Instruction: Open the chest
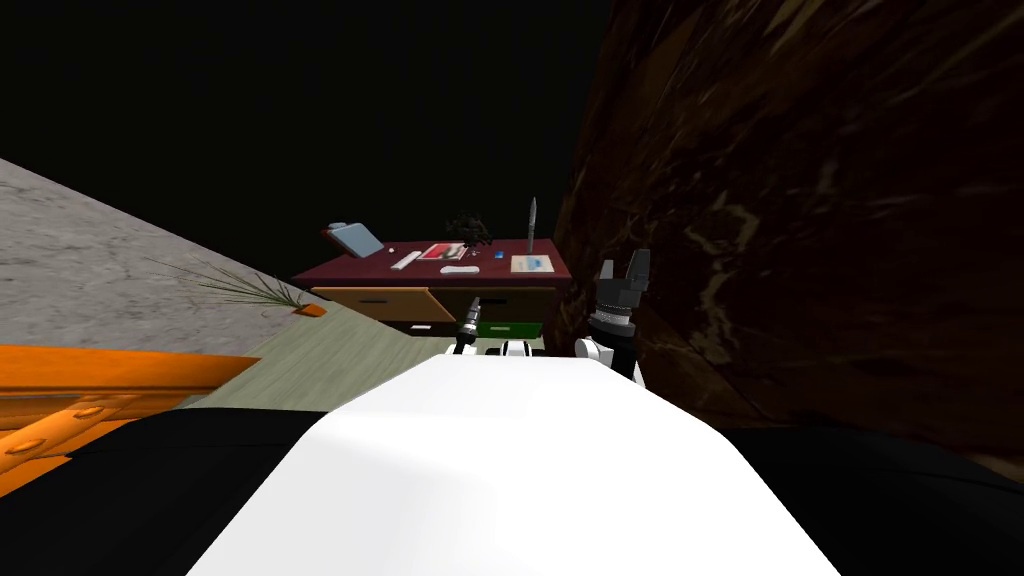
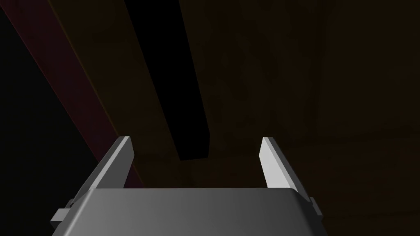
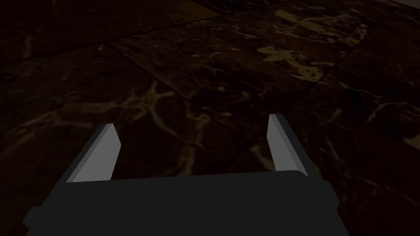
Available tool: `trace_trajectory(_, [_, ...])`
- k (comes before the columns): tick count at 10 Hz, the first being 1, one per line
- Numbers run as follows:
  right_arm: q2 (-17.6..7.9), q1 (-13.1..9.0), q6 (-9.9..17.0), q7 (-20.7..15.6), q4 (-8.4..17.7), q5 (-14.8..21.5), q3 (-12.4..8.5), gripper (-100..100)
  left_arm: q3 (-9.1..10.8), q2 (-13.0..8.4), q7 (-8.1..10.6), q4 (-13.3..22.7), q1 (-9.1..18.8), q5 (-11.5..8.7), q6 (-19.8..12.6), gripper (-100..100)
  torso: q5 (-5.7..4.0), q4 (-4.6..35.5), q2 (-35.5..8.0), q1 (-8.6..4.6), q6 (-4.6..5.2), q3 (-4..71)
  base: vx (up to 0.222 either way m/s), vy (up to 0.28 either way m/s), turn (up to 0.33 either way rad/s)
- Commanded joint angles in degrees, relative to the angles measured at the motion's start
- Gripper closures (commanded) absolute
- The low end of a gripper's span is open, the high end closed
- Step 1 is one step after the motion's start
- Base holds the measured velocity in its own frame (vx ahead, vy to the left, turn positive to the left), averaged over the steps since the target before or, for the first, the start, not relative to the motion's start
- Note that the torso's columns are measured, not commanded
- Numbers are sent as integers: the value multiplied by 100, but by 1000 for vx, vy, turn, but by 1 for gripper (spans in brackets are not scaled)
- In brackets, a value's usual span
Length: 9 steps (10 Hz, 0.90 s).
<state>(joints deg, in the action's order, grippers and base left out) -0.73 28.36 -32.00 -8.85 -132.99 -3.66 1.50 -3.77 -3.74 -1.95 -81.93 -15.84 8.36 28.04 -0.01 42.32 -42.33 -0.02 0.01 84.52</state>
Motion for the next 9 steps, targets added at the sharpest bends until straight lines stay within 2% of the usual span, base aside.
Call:
trace_trajectory(1, [0, 0, 0, 0, 0, 0, 0, 0, 2, 1, 1, -4, 8, 0, -19, 100, 1, -4, 3, 3, -2, 5, 0, 0, 0])
trace_trajectory(5, [0, -3, 1, 0, 1, 0, 0, 0, -81, -43, 51, -267, -177, 28, -86, 100, 4, -2, -19, 10, -3, -11, -171, 0, 16])
trace_trajectory(6, [0, -3, 1, 0, 1, 0, 0, 0, -74, -36, 47, -233, -147, 24, -80, 100, 0, 1, -9, 6, -6, -4, -100, -5, 1])
trace_trajectory(9, [0, -3, 0, 0, 0, 0, 0, 0, -146, -68, 76, -363, -323, 48, -80, 100, 2, -6, -9, 3, -5, -4, -183, 0, 22])
